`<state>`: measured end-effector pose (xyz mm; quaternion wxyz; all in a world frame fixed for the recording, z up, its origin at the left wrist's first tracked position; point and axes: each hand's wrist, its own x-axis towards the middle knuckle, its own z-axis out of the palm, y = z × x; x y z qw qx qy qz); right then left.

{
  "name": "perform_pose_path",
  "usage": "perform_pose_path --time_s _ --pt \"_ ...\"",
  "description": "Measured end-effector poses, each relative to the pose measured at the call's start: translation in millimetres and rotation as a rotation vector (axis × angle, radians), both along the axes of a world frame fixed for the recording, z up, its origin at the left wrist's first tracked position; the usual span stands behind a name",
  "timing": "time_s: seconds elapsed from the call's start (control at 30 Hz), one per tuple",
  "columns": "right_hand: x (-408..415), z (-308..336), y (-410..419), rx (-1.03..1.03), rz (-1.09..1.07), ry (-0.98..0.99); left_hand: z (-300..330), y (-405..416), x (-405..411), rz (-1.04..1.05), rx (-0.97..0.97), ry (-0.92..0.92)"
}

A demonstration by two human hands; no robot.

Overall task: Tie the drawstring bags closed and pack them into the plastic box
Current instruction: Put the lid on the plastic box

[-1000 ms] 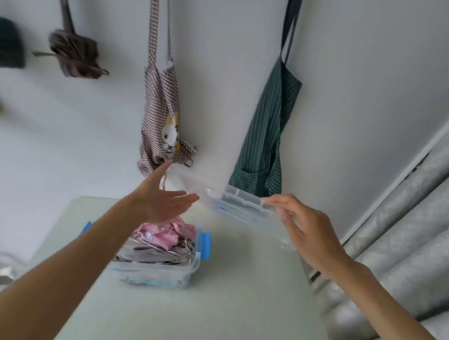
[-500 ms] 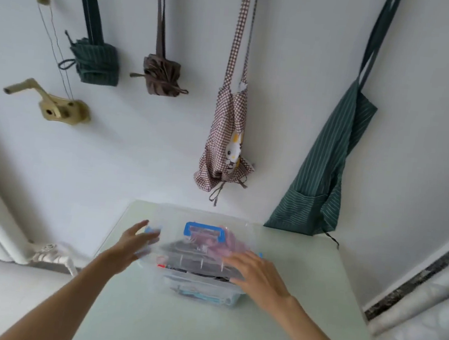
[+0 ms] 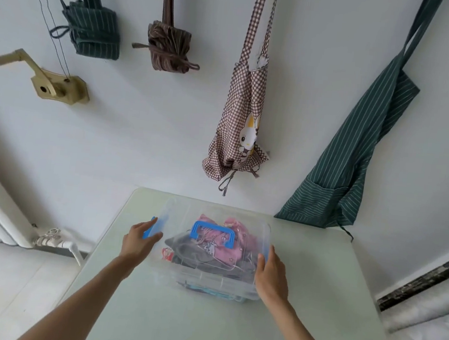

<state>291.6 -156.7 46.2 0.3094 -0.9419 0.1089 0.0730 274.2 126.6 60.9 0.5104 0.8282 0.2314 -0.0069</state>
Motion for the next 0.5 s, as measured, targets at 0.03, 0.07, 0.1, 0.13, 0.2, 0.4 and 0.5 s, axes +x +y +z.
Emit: perform_pose_path --time_s 0.03,0.07,0.1,0.13,0.2,0.4,0.5 --pt "2.6 -1.5 -1.3 -0.037 0.004 -0.009 -1.0 0.0 1.7 0.004 0.014 0.007" --pt "5.8 -2.3 -2.5 -0.062 0.012 -0.016 -3.1 0.1 2.8 0.011 0.028 0.019" --pt "9.7 -2.2 -3.7 -0.063 0.023 -0.015 -6.3 0.1 4.0 0.023 0.031 0.029" --pt "13.1 -2.4 -5.1 -0.046 0.034 -0.006 -9.9 0.0 4.5 0.033 0.02 0.029" --pt "20.1 -3.5 -4.7 0.003 0.032 0.012 -15.4 1.9 6.9 0.038 -0.027 0.017" --pt "13.8 -5.0 3.1 0.456 -0.324 0.07 -15.3 6.7 15.8 0.191 -0.312 0.265" --pt "8.3 1.2 -0.3 0.7 -0.515 0.276 -15.5 8.1 14.3 0.169 -0.348 0.263"
